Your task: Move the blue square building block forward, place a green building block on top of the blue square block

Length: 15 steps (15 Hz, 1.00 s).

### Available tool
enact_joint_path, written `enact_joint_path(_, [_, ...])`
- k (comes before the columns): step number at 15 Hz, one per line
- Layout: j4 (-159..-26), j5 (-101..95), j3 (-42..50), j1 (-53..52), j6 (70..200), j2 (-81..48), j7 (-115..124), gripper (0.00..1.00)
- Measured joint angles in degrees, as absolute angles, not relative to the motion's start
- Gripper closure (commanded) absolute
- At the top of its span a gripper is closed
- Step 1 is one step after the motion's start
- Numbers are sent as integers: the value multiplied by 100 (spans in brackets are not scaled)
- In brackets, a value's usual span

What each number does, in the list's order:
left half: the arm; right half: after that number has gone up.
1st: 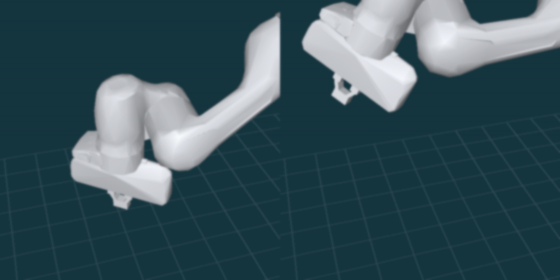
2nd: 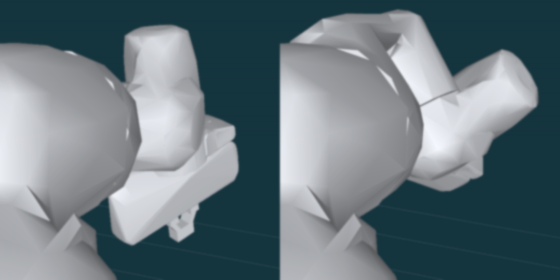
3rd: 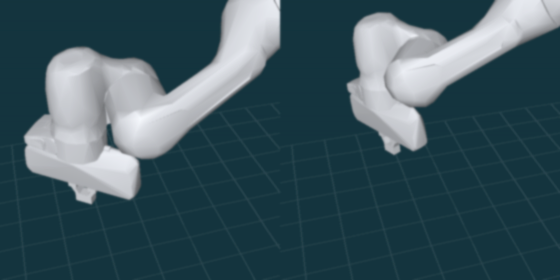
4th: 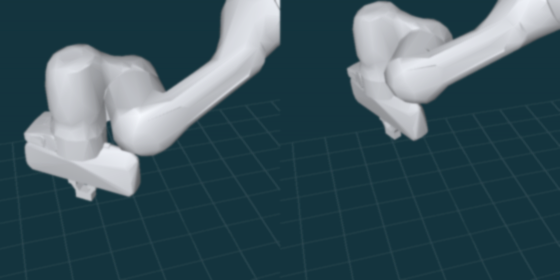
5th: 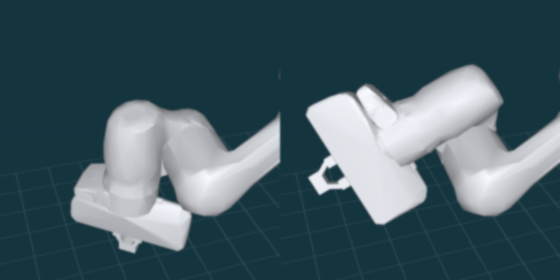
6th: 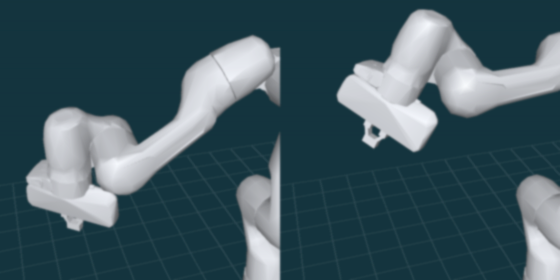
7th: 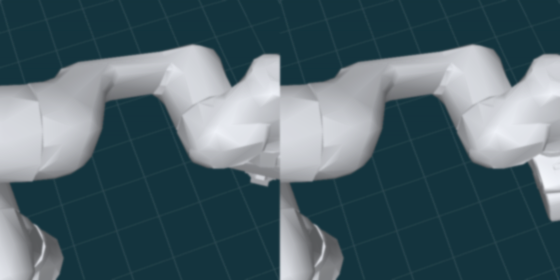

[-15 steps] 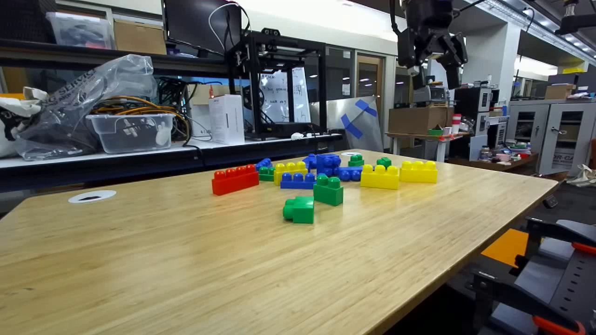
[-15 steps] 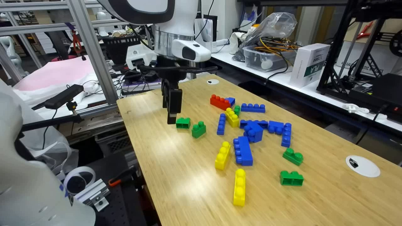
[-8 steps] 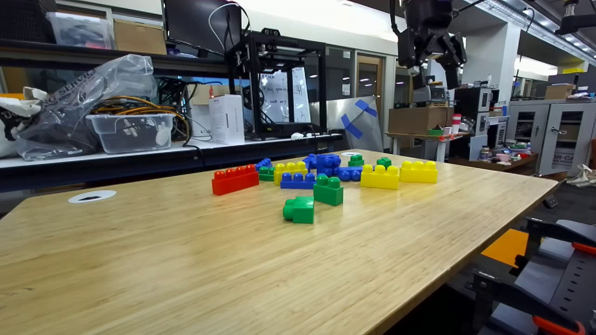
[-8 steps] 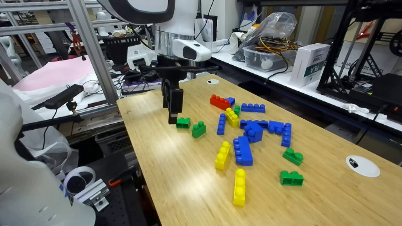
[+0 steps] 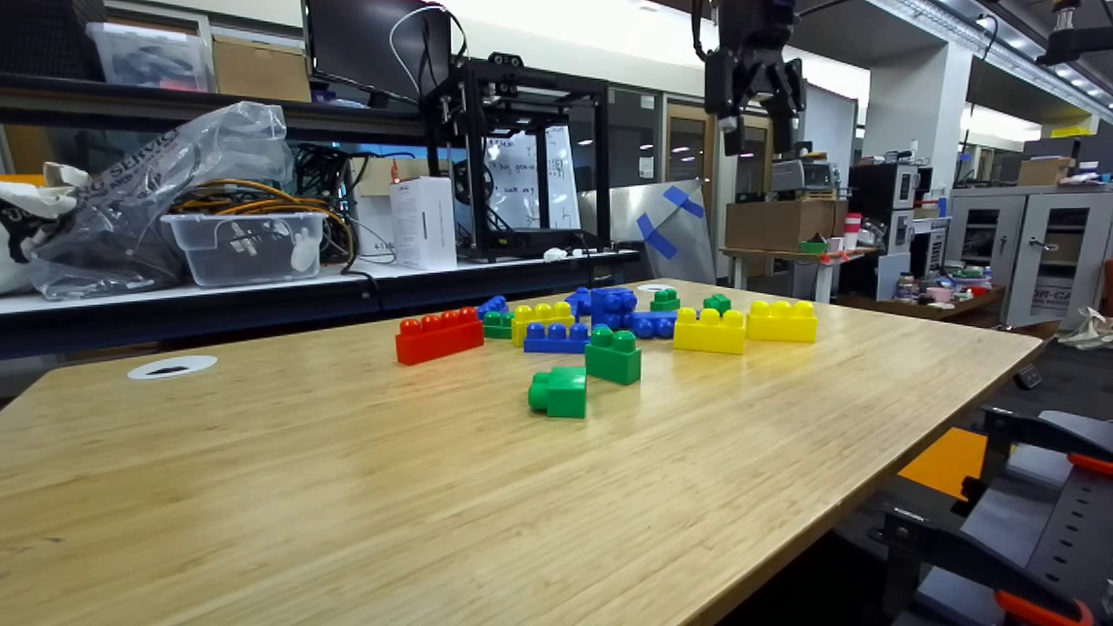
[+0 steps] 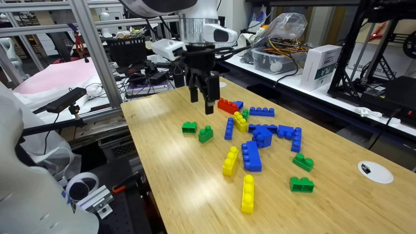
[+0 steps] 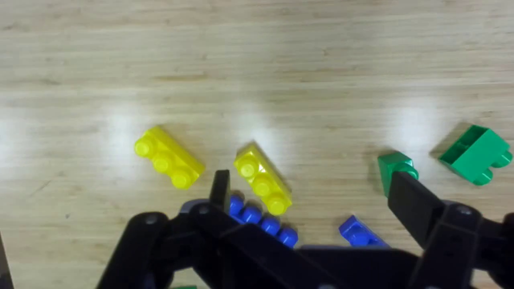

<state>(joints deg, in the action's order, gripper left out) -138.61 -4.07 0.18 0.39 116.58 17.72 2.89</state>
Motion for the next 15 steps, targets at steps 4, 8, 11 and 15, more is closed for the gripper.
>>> enact_joint_path(4, [-13035, -820, 39, 40, 11745, 1012, -531, 0])
enact_joint_path(8, [-12086, -1237, 84, 41, 11743, 87, -1359, 0])
enact_joint_path(11, [-11487, -1498, 97, 44, 11736, -518, -1866, 0])
enact_joint_path(15, [-11170, -1528, 91, 42, 11735, -839, -1980, 0])
